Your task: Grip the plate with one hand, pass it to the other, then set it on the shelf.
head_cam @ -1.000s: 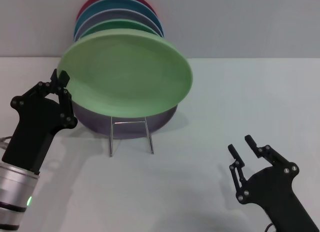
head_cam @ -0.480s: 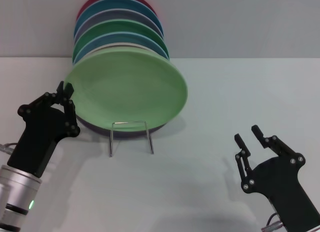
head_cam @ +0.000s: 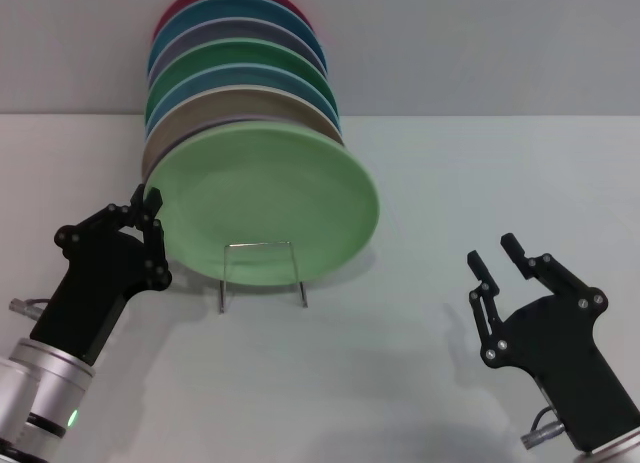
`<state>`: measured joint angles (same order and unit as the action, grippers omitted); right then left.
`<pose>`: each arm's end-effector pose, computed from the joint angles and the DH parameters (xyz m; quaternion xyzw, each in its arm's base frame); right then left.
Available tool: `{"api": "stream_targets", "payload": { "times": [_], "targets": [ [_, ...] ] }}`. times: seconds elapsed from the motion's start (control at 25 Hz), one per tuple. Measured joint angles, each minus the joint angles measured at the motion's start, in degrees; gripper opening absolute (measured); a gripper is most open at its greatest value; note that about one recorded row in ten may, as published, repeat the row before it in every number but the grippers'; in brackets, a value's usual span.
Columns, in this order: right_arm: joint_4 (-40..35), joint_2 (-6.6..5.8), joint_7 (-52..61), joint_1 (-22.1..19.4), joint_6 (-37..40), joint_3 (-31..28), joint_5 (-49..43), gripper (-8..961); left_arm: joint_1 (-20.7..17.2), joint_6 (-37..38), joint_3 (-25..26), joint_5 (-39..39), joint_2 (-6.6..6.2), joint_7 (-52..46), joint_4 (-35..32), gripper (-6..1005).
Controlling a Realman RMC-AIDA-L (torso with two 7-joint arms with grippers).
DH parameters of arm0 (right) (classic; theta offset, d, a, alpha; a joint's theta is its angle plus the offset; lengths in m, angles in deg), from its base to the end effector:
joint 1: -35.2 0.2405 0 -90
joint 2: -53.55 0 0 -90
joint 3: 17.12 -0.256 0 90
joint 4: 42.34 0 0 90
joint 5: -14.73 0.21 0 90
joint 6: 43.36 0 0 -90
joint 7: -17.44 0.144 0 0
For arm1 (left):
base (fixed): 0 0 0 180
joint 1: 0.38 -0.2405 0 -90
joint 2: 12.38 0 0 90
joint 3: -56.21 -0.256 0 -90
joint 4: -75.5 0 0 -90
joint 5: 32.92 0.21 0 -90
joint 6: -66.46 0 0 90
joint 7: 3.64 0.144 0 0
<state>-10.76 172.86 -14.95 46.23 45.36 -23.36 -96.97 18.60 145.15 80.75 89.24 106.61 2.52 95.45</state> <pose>0.2540 0.2024 -0.0835 -0.7447 0.0146 0.3072 0.5923 -0.2793 0.2778 -0.0571 -0.7487 -0.1097 -0.3422 0.5571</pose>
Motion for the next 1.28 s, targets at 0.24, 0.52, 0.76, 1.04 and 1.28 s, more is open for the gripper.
{"api": "stream_targets", "payload": {
  "times": [0.24,0.52,0.76,1.04,1.28],
  "targets": [
    [-0.41,0.03,0.80,0.69,-0.30,-0.64,0.00,283,0.35,-2.18,-0.27,0.01,0.00,-0.02,-0.66,38],
    [-0.66,0.12,1.55,1.71,-1.53,-1.20,-0.01,282,0.49,-2.18,-0.29,0.01,-0.26,-0.63,-0.71,45],
    [-1.59,0.08,4.11,2.83,-1.55,-2.73,-0.01,283,-1.04,1.24,-0.42,0.01,-0.40,-0.77,-0.71,126],
    [-6.38,0.06,12.81,4.73,-1.20,-7.23,-0.01,282,-7.25,18.63,-5.71,0.03,-0.43,-0.89,0.28,517],
    [-11.73,-0.02,20.63,6.41,-1.49,-13.25,-0.02,282,-8.81,24.16,-5.52,-0.34,-0.48,-4.22,1.85,734]
  ]
}}
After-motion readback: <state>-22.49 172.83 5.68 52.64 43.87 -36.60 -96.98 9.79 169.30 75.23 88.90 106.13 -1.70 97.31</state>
